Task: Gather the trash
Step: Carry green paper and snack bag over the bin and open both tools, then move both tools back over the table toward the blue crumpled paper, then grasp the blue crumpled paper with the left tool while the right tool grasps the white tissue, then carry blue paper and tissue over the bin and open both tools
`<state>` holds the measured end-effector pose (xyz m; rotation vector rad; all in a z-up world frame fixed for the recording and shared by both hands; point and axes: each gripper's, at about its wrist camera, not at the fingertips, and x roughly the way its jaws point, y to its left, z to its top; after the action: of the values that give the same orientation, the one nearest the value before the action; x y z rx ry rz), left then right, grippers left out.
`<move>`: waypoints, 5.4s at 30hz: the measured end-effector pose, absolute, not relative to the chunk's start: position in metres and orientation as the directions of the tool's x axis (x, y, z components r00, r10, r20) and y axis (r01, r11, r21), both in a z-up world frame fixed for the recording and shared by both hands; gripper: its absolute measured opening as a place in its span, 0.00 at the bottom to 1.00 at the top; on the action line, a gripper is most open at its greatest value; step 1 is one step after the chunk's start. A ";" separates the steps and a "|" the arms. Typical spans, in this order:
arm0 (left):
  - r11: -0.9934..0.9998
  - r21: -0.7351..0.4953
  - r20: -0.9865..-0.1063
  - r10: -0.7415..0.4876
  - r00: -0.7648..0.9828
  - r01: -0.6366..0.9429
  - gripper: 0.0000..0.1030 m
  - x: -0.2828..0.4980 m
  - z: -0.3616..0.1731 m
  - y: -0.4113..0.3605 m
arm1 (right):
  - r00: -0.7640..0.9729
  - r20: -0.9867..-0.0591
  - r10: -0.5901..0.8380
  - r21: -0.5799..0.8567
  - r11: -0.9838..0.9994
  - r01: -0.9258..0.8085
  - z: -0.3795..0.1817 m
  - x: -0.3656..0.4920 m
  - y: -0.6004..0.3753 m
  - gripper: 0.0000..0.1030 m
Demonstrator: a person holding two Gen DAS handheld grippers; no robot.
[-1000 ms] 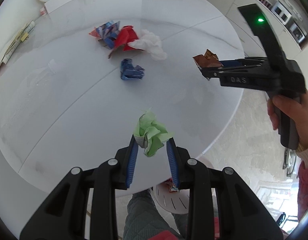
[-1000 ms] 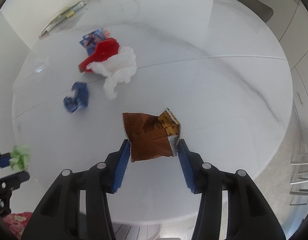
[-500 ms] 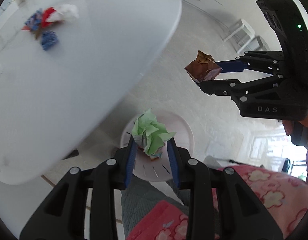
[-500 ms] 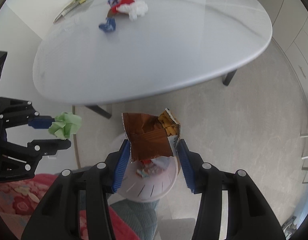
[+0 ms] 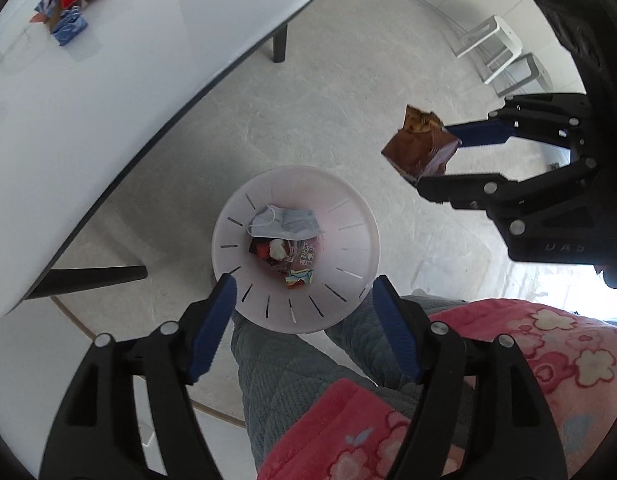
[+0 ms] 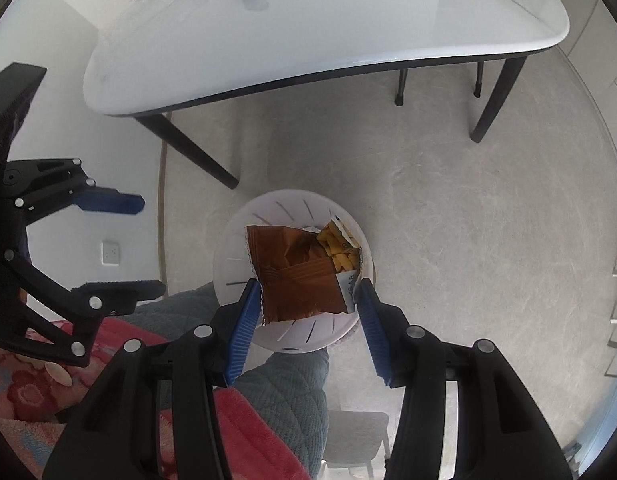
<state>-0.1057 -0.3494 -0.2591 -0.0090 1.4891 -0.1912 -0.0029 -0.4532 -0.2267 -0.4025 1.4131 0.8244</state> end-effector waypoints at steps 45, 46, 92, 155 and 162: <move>0.968 0.023 -0.916 0.120 0.383 -0.250 0.90 0.000 -0.170 -0.197 | 0.228 -0.933 0.277 0.049 0.729 -0.682 -0.153 0.090 -0.360 0.97; 0.967 0.026 -0.915 0.126 0.384 -0.254 0.90 0.006 -0.171 -0.196 | 0.229 -0.933 0.279 0.052 0.731 -0.681 -0.152 0.096 -0.357 0.97; 0.911 -0.056 -0.947 0.082 0.311 -0.408 0.32 0.046 -0.211 -0.124 | 0.110 -0.941 0.319 0.163 0.714 -0.682 -0.202 0.219 -0.228 0.97; 0.988 -0.050 -0.995 -0.062 0.077 0.146 0.71 -0.103 -0.258 -0.340 | -0.095 -0.953 0.288 0.270 0.664 -0.697 -0.228 -0.009 -0.450 0.20; 0.996 -0.003 -0.993 -0.013 0.117 0.086 0.77 -0.108 -0.240 -0.318 | -0.165 -0.959 0.232 0.277 0.636 -0.720 -0.247 -0.025 -0.444 0.67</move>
<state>-0.1083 -0.3180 -0.2401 0.0595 1.4522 -0.0724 -0.0250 -0.4440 -0.2470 -0.4263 1.5162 0.8845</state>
